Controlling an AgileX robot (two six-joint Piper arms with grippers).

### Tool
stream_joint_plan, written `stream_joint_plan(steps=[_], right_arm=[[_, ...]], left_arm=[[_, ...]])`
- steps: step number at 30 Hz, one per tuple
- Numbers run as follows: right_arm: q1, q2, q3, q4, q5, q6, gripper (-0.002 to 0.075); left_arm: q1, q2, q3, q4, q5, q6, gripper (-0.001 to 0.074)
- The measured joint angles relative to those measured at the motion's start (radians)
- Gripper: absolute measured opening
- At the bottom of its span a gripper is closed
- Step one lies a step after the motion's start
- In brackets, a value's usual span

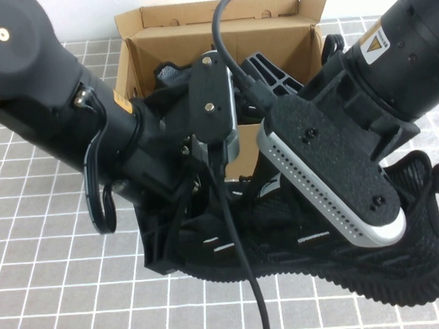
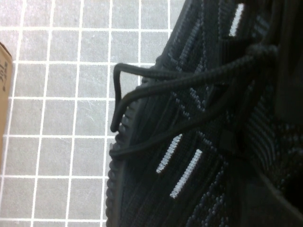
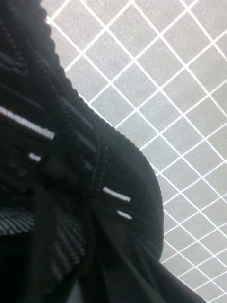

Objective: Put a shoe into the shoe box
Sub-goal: Place the shoe in the shoe box

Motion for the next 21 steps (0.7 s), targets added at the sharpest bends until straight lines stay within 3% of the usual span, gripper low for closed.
stream_joint_plan(steps=[10, 13, 18, 21], right_arm=[[0.0, 0.0, 0.002, -0.009, -0.01, 0.104, 0.0015], [0.003, 0.0, 0.0, -0.021, -0.014, 0.133, 0.0084], [0.003, -0.008, 0.0, -0.056, -0.014, 0.171, 0.0277], [0.006, -0.008, 0.0, -0.086, -0.015, 0.194, 0.0322]], left_arm=[[-0.01, 0.0, 0.0, 0.033, 0.0, -0.06, 0.0071], [-0.012, 0.004, 0.0, 0.065, 0.004, -0.061, 0.0063], [-0.012, 0.013, 0.002, 0.119, 0.009, -0.063, 0.0046], [-0.012, 0.013, 0.002, 0.119, 0.009, -0.065, 0.0045]])
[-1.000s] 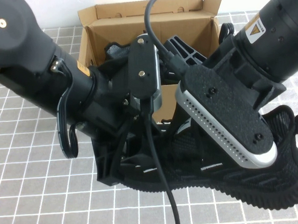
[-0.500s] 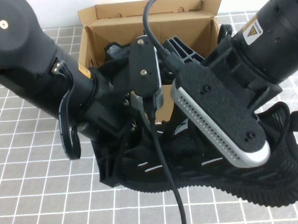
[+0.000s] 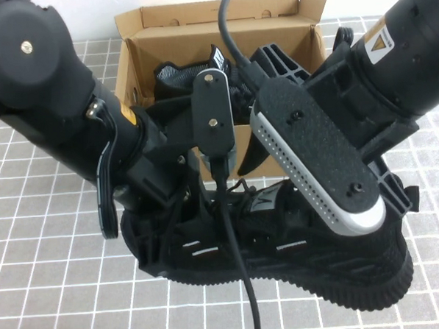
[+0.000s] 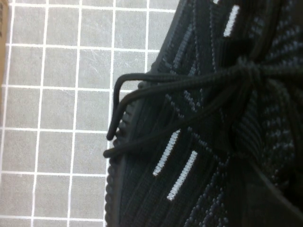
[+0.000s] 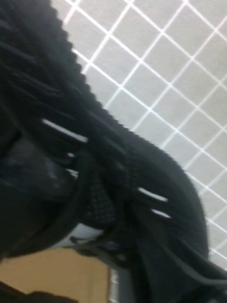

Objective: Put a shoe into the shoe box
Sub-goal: Place the shoe in the shoe box

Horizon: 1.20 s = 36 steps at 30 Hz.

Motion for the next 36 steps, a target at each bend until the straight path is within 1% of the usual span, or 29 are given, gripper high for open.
stream_joint_plan(steps=[3, 5, 9, 15, 19, 21, 25, 27, 30, 36], right_arm=[[0.002, 0.0, 0.0, -0.073, -0.002, 0.072, 0.033], [0.002, 0.0, 0.0, -0.152, -0.002, 0.156, 0.0329], [0.002, 0.0, 0.0, -0.278, -0.002, 0.291, 0.0295], [0.002, -0.008, 0.0, -0.329, -0.002, 0.358, 0.0216], [0.002, -0.046, -0.002, -0.363, -0.002, 0.386, 0.0166], [0.002, -0.072, -0.005, -0.386, -0.002, 0.422, 0.0127], [-0.003, -0.12, -0.011, -0.471, -0.007, 0.557, 0.0024], [-0.027, -0.13, -0.011, -0.493, -0.017, 0.616, 0.0001], [-0.08, -0.13, -0.011, -0.494, -0.024, 0.694, -0.001], [-0.222, -0.128, -0.011, -0.367, -0.016, 0.752, -0.0015]], left_arm=[[0.0, 0.0, 0.0, 0.017, -0.002, -0.015, 0.0045], [0.0, 0.0, 0.0, 0.035, -0.002, -0.026, 0.0043], [0.0, 0.0, 0.0, 0.055, -0.004, -0.041, 0.0043], [0.0, 0.0, 0.0, 0.075, -0.032, -0.062, 0.0043], [0.018, 0.0, 0.0, 0.08, -0.036, -0.068, 0.0039], [0.035, 0.0, -0.002, 0.08, -0.032, -0.068, 0.0038], [0.07, 0.007, -0.052, 0.084, -0.009, -0.068, 0.0037], [0.074, 0.009, -0.098, 0.095, 0.003, -0.066, 0.0036], [0.074, 0.009, -0.172, 0.124, 0.011, -0.065, 0.0036], [0.096, 0.086, -0.363, 0.186, 0.027, -0.055, 0.0036]])
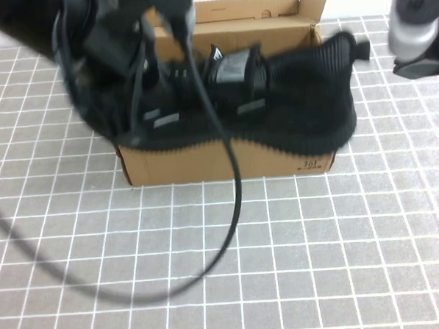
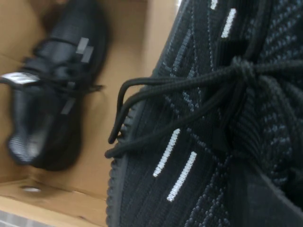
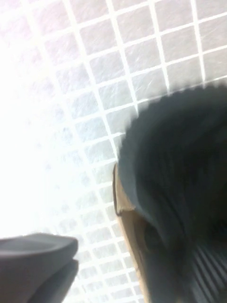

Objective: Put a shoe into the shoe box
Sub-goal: Place the shoe in the shoe box

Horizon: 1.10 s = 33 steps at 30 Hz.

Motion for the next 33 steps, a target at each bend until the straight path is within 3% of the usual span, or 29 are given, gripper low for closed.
stream_joint_plan(steps=[13, 22, 33], right_arm=[[-0.208, 0.0, 0.0, 0.286, 0.015, 0.031, -0.0016], [-0.23, 0.0, 0.068, 0.295, 0.015, 0.018, -0.0016], [-0.231, 0.009, 0.15, 0.3, -0.066, -0.016, -0.0016]], left_arm=[[0.107, 0.379, -0.341, 0.0, 0.0, 0.088, 0.0036], [0.181, 0.54, -0.507, -0.146, 0.0, 0.152, 0.0036], [0.192, 0.591, -0.527, -0.203, -0.002, 0.194, 0.0034]])
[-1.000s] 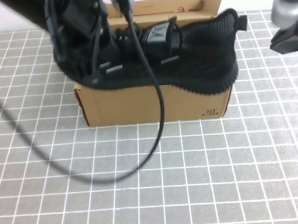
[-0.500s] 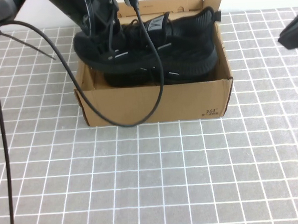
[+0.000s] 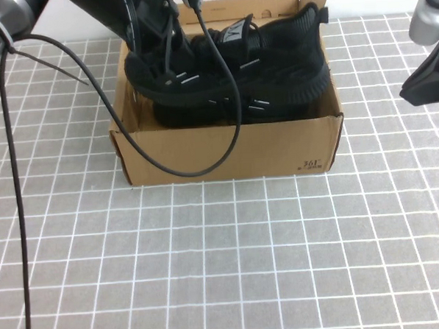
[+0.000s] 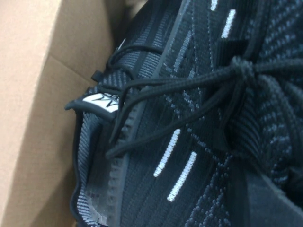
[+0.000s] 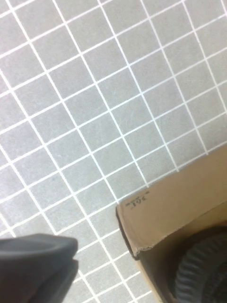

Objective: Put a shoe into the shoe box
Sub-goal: Place the shoe in the shoe box

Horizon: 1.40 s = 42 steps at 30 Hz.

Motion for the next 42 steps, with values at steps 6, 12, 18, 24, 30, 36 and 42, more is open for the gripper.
stream_joint_plan(steps=[6, 12, 18, 24, 30, 36, 42], right_arm=[[0.0, 0.02, 0.0, -0.007, -0.011, 0.0, -0.0016], [0.0, 0.028, 0.002, -0.011, -0.024, -0.002, -0.0016], [0.0, 0.028, 0.002, -0.011, -0.037, -0.002, -0.0016], [0.0, 0.028, 0.002, -0.012, -0.038, -0.002, -0.0016], [0.0, 0.028, 0.002, -0.012, -0.051, -0.017, -0.0016], [0.0, 0.028, 0.002, -0.008, -0.051, -0.025, -0.0016], [0.0, 0.028, 0.002, -0.008, -0.055, -0.028, -0.0016]], left_arm=[[0.0, 0.031, 0.0, -0.002, 0.0, 0.002, 0.0034], [0.0, 0.049, 0.0, 0.008, -0.001, -0.005, 0.0034], [0.0, 0.063, 0.0, -0.008, -0.005, -0.007, 0.0034], [0.0, 0.085, 0.0, -0.015, -0.006, 0.009, 0.0034], [0.0, 0.087, 0.0, -0.023, -0.006, 0.036, 0.0034], [-0.004, 0.087, 0.0, -0.01, -0.008, 0.054, 0.0034], [-0.017, 0.09, 0.0, 0.014, -0.012, 0.05, 0.0033]])
